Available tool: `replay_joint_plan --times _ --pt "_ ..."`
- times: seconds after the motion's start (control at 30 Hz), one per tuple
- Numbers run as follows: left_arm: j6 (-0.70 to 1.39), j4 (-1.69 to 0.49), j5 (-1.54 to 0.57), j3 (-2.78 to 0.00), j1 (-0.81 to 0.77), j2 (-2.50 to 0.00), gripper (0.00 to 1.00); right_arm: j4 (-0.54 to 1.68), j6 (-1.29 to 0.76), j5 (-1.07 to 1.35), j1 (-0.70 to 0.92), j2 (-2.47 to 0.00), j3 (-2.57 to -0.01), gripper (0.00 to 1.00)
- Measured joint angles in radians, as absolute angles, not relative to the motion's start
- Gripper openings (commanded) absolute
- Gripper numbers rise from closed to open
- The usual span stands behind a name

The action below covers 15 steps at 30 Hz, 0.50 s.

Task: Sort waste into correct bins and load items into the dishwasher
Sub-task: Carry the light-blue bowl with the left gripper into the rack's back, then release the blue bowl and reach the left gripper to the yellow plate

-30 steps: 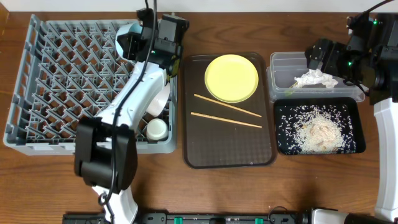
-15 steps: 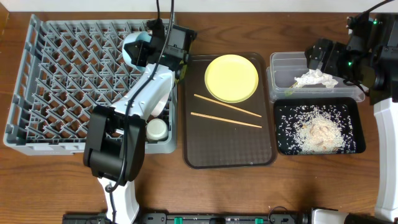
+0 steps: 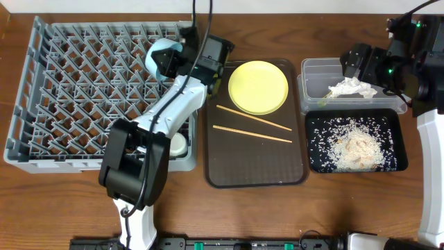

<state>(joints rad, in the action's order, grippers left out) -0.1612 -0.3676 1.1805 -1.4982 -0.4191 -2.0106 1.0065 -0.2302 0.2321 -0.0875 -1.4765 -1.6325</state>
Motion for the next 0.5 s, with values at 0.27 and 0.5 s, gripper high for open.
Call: replay_joint_plan --times 0.27,0.5 --pt "-0.131 -0.492 1.033 -1.496 -0.445 -2.011 0.49 1.006 -0.230 0.232 -0.088 -1.477 -1.633 0.99" --pt "-0.092 -0.517 0.823 -1.496 -0.445 -2.011 0.61 1.007 -0.230 0.232 -0.088 -1.477 -1.633 0.99"
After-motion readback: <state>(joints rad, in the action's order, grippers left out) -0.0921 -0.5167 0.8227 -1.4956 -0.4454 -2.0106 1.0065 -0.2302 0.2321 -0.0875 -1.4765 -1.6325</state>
